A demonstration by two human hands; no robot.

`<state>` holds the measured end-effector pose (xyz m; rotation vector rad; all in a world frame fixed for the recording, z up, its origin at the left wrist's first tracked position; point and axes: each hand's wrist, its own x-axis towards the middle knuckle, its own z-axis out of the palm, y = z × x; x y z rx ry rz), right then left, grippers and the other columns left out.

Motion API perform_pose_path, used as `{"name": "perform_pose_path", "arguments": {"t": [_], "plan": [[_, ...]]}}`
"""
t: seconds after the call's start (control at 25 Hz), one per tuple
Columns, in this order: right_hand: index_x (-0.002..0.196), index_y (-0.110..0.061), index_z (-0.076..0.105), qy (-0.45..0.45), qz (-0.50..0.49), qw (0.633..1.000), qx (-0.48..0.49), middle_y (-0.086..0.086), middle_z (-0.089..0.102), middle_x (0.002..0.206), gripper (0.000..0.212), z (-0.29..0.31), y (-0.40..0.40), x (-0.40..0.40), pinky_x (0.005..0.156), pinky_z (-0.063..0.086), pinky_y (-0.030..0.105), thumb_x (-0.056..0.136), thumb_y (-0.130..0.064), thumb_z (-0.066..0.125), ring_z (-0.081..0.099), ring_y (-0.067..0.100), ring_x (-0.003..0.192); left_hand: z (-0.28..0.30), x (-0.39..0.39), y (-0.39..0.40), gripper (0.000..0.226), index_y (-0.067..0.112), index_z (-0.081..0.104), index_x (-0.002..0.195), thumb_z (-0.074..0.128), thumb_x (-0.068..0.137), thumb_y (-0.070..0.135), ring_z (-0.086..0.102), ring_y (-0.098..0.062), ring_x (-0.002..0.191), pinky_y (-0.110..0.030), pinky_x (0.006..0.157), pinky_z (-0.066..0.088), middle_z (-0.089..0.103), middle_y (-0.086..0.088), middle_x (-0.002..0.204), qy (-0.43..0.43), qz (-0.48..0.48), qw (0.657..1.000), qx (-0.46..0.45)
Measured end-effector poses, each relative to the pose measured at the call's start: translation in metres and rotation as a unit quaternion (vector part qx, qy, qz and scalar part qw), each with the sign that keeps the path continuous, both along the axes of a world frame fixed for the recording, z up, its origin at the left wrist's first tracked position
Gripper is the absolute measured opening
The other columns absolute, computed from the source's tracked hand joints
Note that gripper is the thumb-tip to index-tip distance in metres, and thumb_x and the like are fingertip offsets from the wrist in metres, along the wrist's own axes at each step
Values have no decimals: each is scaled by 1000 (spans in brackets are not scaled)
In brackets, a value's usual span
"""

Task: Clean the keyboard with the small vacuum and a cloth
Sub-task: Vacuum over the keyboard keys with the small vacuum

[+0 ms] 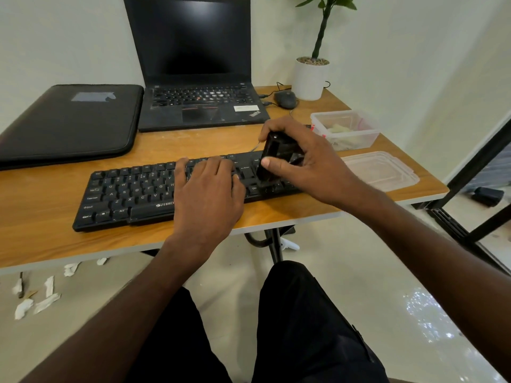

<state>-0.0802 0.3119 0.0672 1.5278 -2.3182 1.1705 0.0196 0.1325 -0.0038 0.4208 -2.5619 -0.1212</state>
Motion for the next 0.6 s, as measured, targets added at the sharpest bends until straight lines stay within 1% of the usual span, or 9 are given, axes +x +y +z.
{"name": "perform_pose_path", "arguments": {"t": [0.08, 0.12, 0.2, 0.24, 0.28, 0.36, 0.4, 0.48, 0.6], "plan": [[121, -22, 59, 16, -10, 1000, 18, -8, 60, 112, 30, -5, 7, -4, 79, 51, 15, 93, -17, 71, 58, 7, 102, 1, -1, 0, 30, 19, 64, 123, 43, 107, 35, 64, -20, 116, -54, 127, 18, 67, 1, 124, -9, 2, 1000, -9], [121, -24, 59, 35, -42, 998, 19, -7, 61, 113, 32, -5, 10, -8, 80, 52, 18, 92, -19, 70, 57, 7, 101, 1, -2, 1, 32, 19, 64, 124, 43, 106, 35, 64, -21, 116, -54, 127, 17, 67, 1, 124, -19, 5, 1000, -16], [125, -28, 56, 62, -124, 990, -6, -5, 60, 114, 35, -6, 15, -15, 81, 57, 28, 92, -23, 68, 58, 11, 101, 3, -5, 2, 34, 18, 63, 126, 41, 106, 36, 64, -22, 117, -55, 127, 17, 66, 0, 126, -35, 12, 999, -22], [128, -29, 54, 53, -155, 986, -35, -5, 60, 115, 37, -7, 16, -18, 82, 59, 33, 94, -25, 67, 59, 13, 102, 4, -7, 4, 35, 18, 62, 126, 40, 106, 37, 63, -23, 119, -55, 127, 17, 66, -1, 127, -36, 13, 999, -18], [130, -29, 53, 25, -175, 982, -74, -5, 59, 116, 38, -8, 17, -22, 83, 60, 36, 95, -25, 67, 60, 14, 105, 4, -10, 6, 36, 18, 62, 127, 40, 108, 38, 63, -23, 121, -55, 127, 18, 66, -2, 129, -31, 10, 999, -10], [128, -32, 54, -46, -198, 968, -146, -9, 58, 118, 37, -5, 17, -29, 88, 61, 40, 95, -24, 68, 61, 12, 112, 3, -13, 8, 37, 19, 61, 131, 40, 110, 42, 60, -23, 128, -56, 126, 20, 63, -1, 138, -20, -19, 1000, 3], [126, -34, 56, -69, -211, 961, -166, -11, 58, 117, 36, -1, 17, -33, 88, 61, 42, 95, -24, 68, 61, 12, 114, 2, -13, 8, 38, 21, 60, 134, 40, 110, 43, 57, -22, 133, -56, 126, 21, 61, 0, 143, -19, -42, 999, 4], [126, -34, 59, -96, -221, 956, -170, -14, 59, 116, 35, 5, 14, -40, 87, 62, 43, 95, -19, 68, 61, 12, 115, 1, -13, 8, 41, 25, 58, 142, 39, 111, 46, 52, -20, 140, -56, 126, 21, 57, 2, 150, -29, -89, 996, -5], [125, -33, 60, -113, -199, 961, -154, -14, 59, 119, 34, 4, 8, -45, 85, 63, 42, 97, -15, 65, 61, 12, 116, 0, -14, 8, 45, 27, 57, 144, 34, 112, 49, 51, -19, 142, -54, 126, 22, 57, 5, 150, -45, -104, 994, -10]]}}
